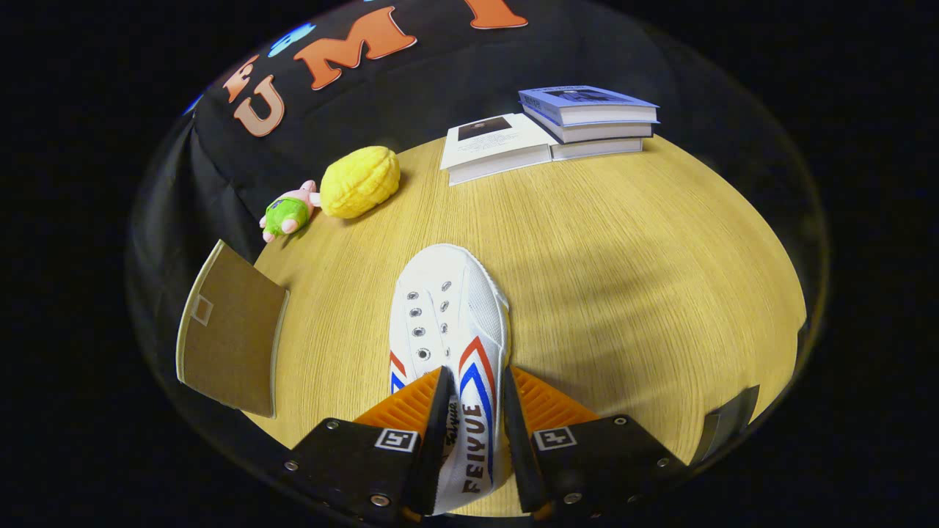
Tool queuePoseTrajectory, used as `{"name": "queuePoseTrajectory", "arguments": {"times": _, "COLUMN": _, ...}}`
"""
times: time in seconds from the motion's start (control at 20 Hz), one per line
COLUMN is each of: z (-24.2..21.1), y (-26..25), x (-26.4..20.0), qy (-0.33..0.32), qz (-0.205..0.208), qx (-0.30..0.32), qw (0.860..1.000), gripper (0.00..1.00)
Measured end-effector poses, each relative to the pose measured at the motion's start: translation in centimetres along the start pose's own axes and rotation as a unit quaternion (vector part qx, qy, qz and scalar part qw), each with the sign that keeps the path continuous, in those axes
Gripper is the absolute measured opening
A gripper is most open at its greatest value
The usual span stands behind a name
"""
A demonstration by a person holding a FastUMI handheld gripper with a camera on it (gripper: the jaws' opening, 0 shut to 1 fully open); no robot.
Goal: Open the storage box then place both shoes into the box .Put the left shoe in first, then the right shoe, with the right side of both shoes facing outward in a uniform manner.
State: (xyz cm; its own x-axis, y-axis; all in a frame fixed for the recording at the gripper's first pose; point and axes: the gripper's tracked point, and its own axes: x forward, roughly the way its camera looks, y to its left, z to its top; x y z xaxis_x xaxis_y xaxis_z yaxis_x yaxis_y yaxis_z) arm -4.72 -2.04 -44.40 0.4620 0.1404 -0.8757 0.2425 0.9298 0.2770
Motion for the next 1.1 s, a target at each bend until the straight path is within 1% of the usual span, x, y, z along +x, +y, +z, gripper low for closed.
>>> {"name": "queuePoseTrajectory", "arguments": {"times": 0.15, "z": 0.3, "y": -0.2, "x": 0.0, "qy": -0.005, "qz": 0.005, "qx": 0.001, "qw": 1.000, "gripper": 0.24}}
{"name": "queuePoseTrajectory", "arguments": {"times": 0.35, "z": 0.7, "y": 0.2, "x": -0.6, "qy": -0.007, "qz": -0.003, "qx": 0.008, "qw": 1.000, "gripper": 0.15}}
{"name": "queuePoseTrajectory", "arguments": {"times": 0.5, "z": 0.7, "y": 2.8, "x": -1.4, "qy": 0.006, "qz": 0.032, "qx": 0.043, "qw": 0.999, "gripper": 0.14}}
{"name": "queuePoseTrajectory", "arguments": {"times": 0.7, "z": 2.9, "y": 4.9, "x": -3.5, "qy": -0.024, "qz": 0.035, "qx": 0.026, "qw": 0.999, "gripper": 0.13}}
{"name": "queuePoseTrajectory", "arguments": {"times": 0.85, "z": 4.5, "y": 8.6, "x": -5.6, "qy": -0.040, "qz": 0.068, "qx": 0.025, "qw": 0.997, "gripper": 0.14}}
{"name": "queuePoseTrajectory", "arguments": {"times": 1.0, "z": 5.9, "y": 11.3, "x": -7.1, "qy": -0.056, "qz": 0.079, "qx": 0.020, "qw": 0.995, "gripper": 0.13}}
{"name": "queuePoseTrajectory", "arguments": {"times": 1.1, "z": 6.5, "y": 14.1, "x": -8.0, "qy": -0.061, "qz": 0.099, "qx": 0.017, "qw": 0.993, "gripper": 0.13}}
